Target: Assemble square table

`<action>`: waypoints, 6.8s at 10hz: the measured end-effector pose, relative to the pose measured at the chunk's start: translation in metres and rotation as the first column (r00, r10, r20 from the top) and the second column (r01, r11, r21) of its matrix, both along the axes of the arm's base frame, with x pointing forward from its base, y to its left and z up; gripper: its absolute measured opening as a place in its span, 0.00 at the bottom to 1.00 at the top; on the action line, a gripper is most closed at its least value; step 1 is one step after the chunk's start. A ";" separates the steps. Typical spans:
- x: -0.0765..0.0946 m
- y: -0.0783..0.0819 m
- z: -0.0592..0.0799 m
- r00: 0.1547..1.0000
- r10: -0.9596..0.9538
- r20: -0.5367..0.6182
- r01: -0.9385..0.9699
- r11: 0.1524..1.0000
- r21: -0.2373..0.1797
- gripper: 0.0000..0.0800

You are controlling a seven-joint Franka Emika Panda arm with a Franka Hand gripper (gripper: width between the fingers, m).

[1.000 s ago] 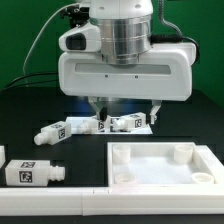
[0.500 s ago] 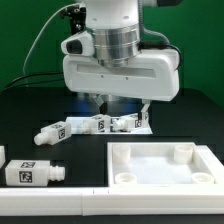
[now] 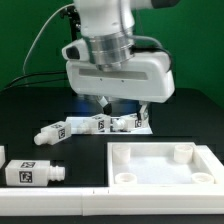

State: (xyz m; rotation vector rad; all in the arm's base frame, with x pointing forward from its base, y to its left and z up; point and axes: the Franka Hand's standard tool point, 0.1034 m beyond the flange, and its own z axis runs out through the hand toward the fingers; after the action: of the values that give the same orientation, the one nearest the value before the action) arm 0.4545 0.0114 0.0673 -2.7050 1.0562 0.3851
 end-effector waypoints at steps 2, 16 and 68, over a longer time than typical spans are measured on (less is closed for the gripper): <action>-0.007 0.007 0.007 0.998 -0.047 -0.041 0.048 0.998 0.034 0.81; -0.113 0.026 -0.053 0.968 -0.218 -0.120 0.218 0.976 -0.020 0.81; -0.025 0.159 -0.001 0.746 0.666 -0.023 -0.657 0.741 0.139 0.81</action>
Offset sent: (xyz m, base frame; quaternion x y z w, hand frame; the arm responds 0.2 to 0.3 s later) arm 0.0000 0.0000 0.0000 0.0000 0.0000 0.0000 1.0000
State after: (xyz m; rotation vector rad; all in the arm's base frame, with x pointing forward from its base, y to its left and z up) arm 0.4299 0.1701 0.0659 -2.8811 0.0129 0.6340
